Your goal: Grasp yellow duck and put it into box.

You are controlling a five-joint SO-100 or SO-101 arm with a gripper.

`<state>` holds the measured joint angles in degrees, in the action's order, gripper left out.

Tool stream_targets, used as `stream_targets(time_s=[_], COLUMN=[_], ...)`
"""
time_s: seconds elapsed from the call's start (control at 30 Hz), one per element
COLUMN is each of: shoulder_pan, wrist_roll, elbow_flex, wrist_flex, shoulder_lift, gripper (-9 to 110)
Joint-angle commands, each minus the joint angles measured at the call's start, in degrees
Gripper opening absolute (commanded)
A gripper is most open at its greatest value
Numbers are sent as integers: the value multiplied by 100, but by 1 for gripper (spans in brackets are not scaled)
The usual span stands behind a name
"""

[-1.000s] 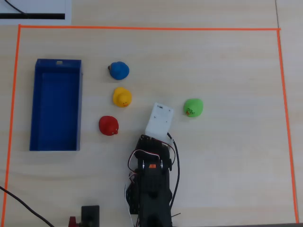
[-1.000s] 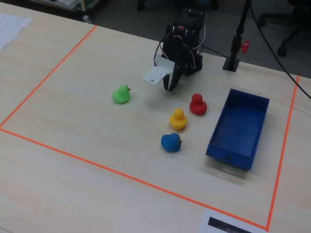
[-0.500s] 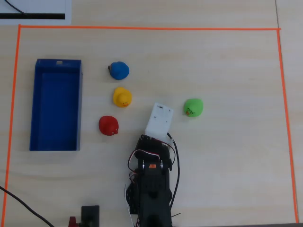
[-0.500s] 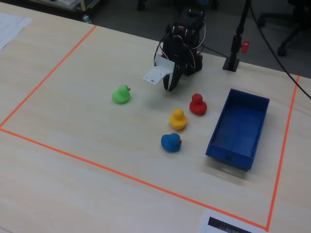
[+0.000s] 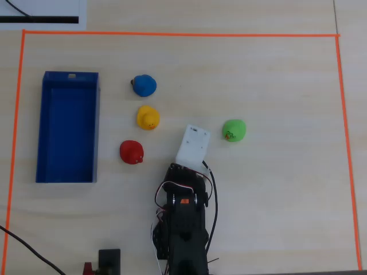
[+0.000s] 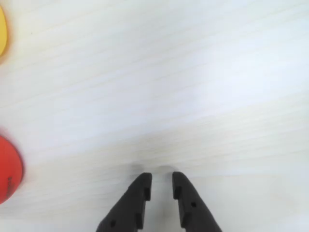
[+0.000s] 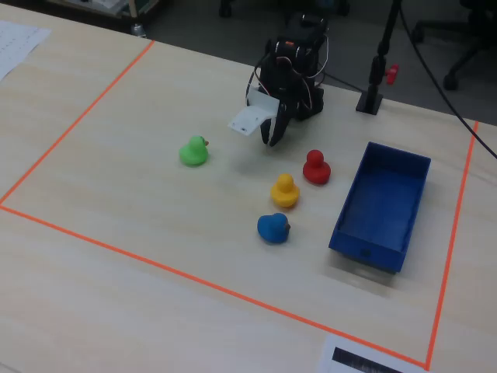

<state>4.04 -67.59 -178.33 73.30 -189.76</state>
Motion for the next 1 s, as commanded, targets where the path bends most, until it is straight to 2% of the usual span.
stream_targets(time_s=[0.0,0.8,0.87,0.97], shoulder_pan=[26,0,0,0], wrist_roll=[18,-9,-9,-18], elbow_flex=[9,9,9,9], wrist_flex=[132,132,132,132], shoulder_lift=[9,9,9,9], gripper=[3,3,6,3])
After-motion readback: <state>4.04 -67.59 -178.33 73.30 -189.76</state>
